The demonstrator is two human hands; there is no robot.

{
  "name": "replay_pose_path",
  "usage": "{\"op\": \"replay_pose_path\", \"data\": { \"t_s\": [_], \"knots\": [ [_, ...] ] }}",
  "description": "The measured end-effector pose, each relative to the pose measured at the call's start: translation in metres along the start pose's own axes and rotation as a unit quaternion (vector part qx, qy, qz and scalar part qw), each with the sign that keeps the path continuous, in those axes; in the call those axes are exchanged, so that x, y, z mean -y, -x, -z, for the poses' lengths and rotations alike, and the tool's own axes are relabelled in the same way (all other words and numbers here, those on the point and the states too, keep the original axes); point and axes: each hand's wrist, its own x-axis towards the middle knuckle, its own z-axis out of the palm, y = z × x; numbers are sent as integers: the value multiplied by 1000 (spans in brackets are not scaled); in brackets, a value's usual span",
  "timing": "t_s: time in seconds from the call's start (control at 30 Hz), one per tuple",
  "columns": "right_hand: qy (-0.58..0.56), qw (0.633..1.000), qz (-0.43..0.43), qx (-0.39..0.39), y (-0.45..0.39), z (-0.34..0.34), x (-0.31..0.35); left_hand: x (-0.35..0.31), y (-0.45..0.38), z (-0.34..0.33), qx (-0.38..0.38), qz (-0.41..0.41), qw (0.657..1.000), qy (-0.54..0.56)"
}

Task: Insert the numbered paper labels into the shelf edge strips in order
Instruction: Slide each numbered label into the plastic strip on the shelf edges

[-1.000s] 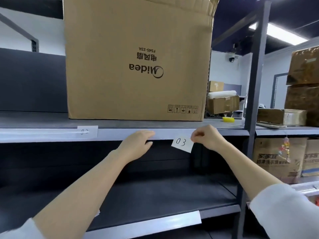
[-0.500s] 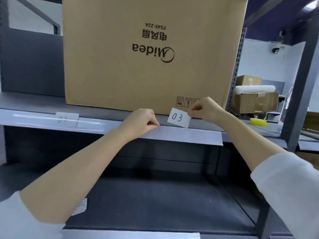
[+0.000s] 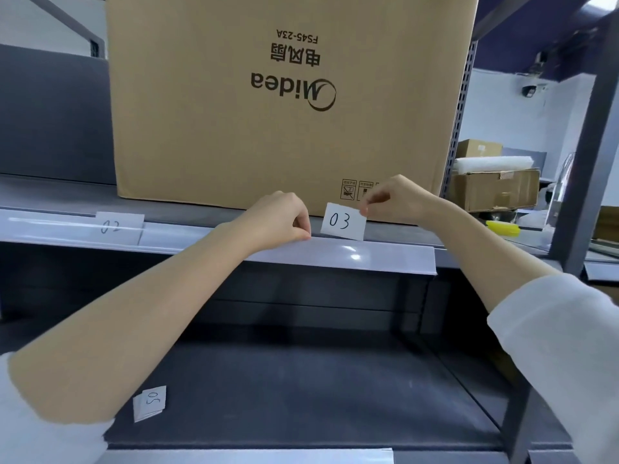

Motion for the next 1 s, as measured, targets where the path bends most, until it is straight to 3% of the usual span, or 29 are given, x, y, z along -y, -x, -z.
{"op": "replay_pose_path", "data": {
  "t_s": [0.13, 0.37, 1.0],
  "knots": [
    [10, 1000, -2, -8, -1, 1, 2, 1, 1, 0, 2, 1, 1000, -2],
    [35, 995, -15, 89, 2, -7, -4, 0, -3, -1, 6, -6, 1000, -20],
    [52, 994, -12, 100, 4, -10, 1, 2, -3, -7, -20, 2, 1000, -3]
  ]
}}
